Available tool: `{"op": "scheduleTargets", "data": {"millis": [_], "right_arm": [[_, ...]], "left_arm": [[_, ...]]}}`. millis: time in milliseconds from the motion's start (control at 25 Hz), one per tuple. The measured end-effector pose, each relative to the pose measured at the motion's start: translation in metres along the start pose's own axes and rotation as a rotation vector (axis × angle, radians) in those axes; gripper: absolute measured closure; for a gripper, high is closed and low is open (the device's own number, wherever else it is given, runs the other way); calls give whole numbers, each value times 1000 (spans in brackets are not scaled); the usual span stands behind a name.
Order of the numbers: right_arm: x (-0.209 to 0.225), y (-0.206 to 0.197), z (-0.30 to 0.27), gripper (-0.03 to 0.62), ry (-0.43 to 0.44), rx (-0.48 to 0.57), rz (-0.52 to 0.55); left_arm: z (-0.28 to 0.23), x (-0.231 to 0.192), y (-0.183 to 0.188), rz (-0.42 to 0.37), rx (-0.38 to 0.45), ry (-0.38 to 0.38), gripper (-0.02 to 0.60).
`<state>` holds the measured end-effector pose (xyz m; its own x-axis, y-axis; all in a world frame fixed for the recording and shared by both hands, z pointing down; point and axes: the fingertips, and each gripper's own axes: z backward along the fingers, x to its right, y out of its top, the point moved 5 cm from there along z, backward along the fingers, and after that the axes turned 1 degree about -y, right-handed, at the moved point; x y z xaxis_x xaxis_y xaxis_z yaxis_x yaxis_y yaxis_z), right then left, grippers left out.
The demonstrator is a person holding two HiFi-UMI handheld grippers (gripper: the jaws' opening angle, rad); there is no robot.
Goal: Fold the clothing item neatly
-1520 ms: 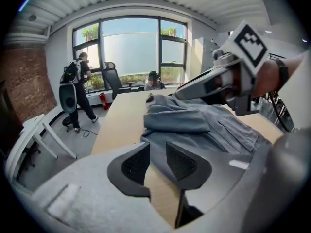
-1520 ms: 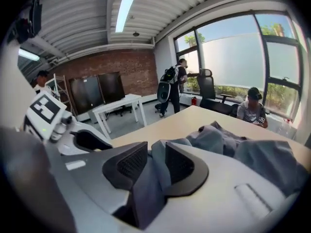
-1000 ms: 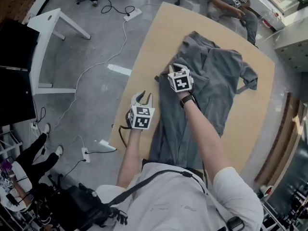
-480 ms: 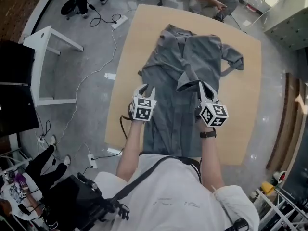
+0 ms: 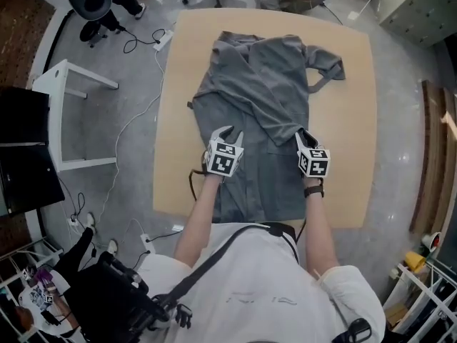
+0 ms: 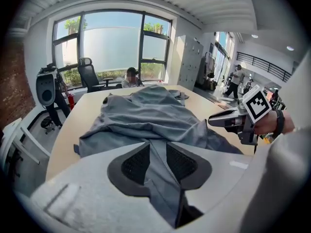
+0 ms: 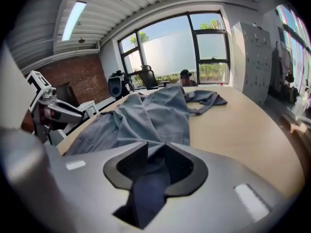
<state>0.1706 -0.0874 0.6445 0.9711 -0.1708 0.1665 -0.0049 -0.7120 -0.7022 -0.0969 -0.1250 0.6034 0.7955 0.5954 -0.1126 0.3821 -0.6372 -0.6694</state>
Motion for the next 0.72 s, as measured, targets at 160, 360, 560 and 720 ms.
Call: {"op": "scheduleTargets", "data": {"millis": [160, 360, 560, 720], "right_arm": [[0, -5, -2, 467, 8, 3, -28], [-2, 9, -10, 473, 9, 29, 36], [0, 20, -47, 491, 86, -46, 117], [-11, 34, -83, 492, 135, -105, 250]], "left_arm": [[-30, 21, 2, 128, -45, -84, 468], [-75, 46, -2, 332, -91, -164, 466], [-108, 47, 2, 444, -88, -131, 466], [-120, 51, -1, 515, -93, -121, 527]]}}
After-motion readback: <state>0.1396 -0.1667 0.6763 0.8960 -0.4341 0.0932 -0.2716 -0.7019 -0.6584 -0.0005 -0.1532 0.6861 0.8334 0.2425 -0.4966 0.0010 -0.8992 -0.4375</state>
